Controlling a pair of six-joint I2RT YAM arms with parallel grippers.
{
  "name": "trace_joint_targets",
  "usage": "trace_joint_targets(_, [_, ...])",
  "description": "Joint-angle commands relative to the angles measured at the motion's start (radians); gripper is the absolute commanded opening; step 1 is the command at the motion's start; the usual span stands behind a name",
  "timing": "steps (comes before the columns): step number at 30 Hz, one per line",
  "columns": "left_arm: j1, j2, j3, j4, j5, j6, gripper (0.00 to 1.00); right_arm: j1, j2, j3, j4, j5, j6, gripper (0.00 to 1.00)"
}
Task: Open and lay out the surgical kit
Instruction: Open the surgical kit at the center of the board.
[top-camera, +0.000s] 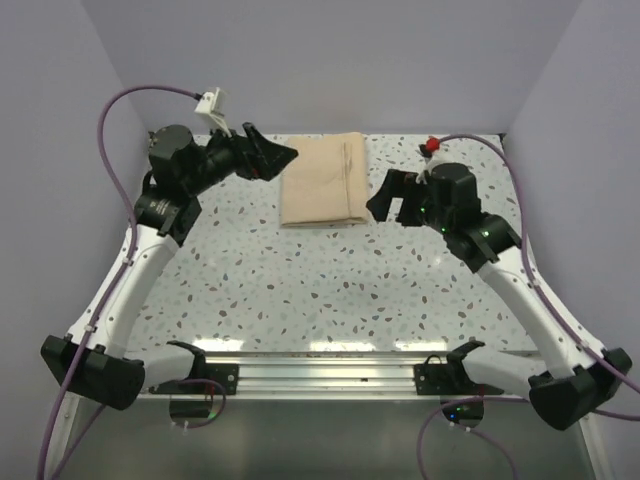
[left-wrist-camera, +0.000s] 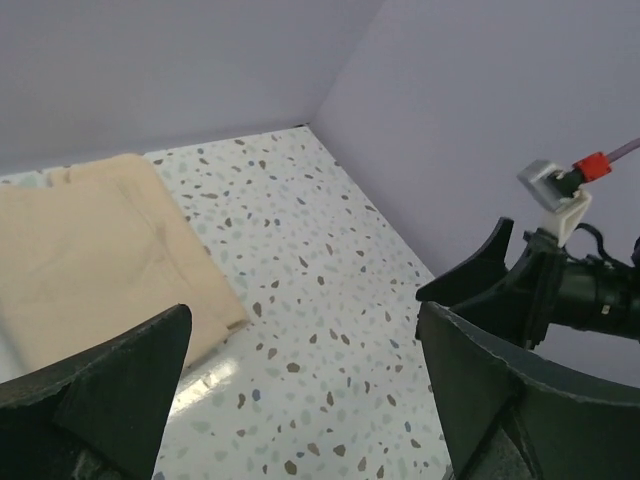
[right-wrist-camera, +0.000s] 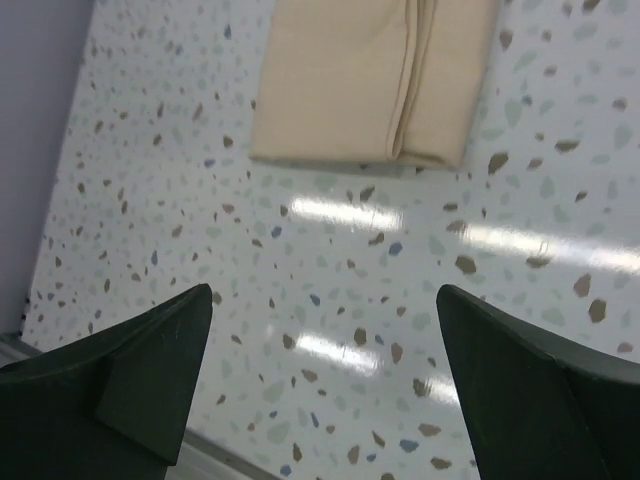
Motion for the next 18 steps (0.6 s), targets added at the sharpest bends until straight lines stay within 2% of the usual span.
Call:
trace_joint_targets(1, [-0.08,-0.016,0.051,0.117,0.026,0.043,1.0,0.002,-0.207,0.074,-0.079,0.135,-0.115,0.98])
trace_joint_targets(2, [-0.079,-0.027,-0.026,0.252,0.087,-0.035,1.0,0.0,-0.25,-0.008,-0.028,0.155,-0.113,0.98])
trace_joint_targets(3, [-0.074,-0.017,-0.186,0.365,0.099,-0.116,1.0,0.002,-0.323,-0.097,0.017,0.213,-0.006,0.99])
trace_joint_targets(4, [-0.062,0.009,-0.236,0.517,0.1,-0.197,1.0,0.0,-0.336,-0.201,-0.006,0.261,0.031,0.98])
trace_joint_targets(5, [-0.062,0.104,-0.228,0.543,0.118,-0.267,1.0,-0.001,-0.344,-0.215,-0.038,0.219,0.02,0.96])
trace_joint_targets(6, [-0.083,0.15,-0.187,0.528,0.094,-0.238,1.0,-0.001,-0.344,-0.225,-0.091,0.155,0.003,0.92])
trace_joint_targets(7, [-0.117,0.181,-0.13,0.35,-0.002,-0.174,1.0,-0.001,-0.343,-0.229,-0.118,0.119,0.001,0.88])
trace_joint_targets(8, [-0.196,0.232,-0.025,0.254,-0.12,-0.045,1.0,-0.001,-0.346,-0.231,-0.147,0.096,0.009,0.85])
trace_joint_targets(9, [-0.223,0.262,0.028,0.103,-0.279,0.007,1.0,-0.001,-0.353,-0.231,-0.19,0.105,0.009,0.86])
trace_joint_targets(10, [-0.24,0.305,0.092,0.024,-0.333,0.045,1.0,-0.001,-0.381,-0.232,-0.196,0.114,-0.005,0.89])
trace_joint_targets(11, [-0.275,0.417,0.166,-0.067,-0.393,0.109,1.0,0.0,-0.393,-0.24,-0.195,0.134,-0.028,0.94])
trace_joint_targets(12, [-0.295,0.478,0.317,-0.217,-0.517,0.14,1.0,0.0,-0.407,-0.246,-0.202,0.148,-0.062,0.95])
trace_joint_targets(14, [-0.367,0.651,0.503,-0.322,-0.614,0.22,1.0,0.0,-0.422,-0.259,-0.219,0.184,-0.085,0.97])
trace_joint_targets(15, [-0.39,0.706,0.559,-0.403,-0.712,0.236,1.0,-0.001,-0.425,-0.259,-0.244,0.218,-0.093,0.97])
trace_joint_targets(17, [-0.442,0.848,0.701,-0.465,-0.783,0.259,1.0,-0.001,-0.424,-0.251,-0.282,0.25,-0.08,0.97])
trace_joint_targets(18, [-0.454,0.89,0.745,-0.526,-0.879,0.251,1.0,-0.001,-0.425,-0.249,-0.306,0.26,-0.067,0.97])
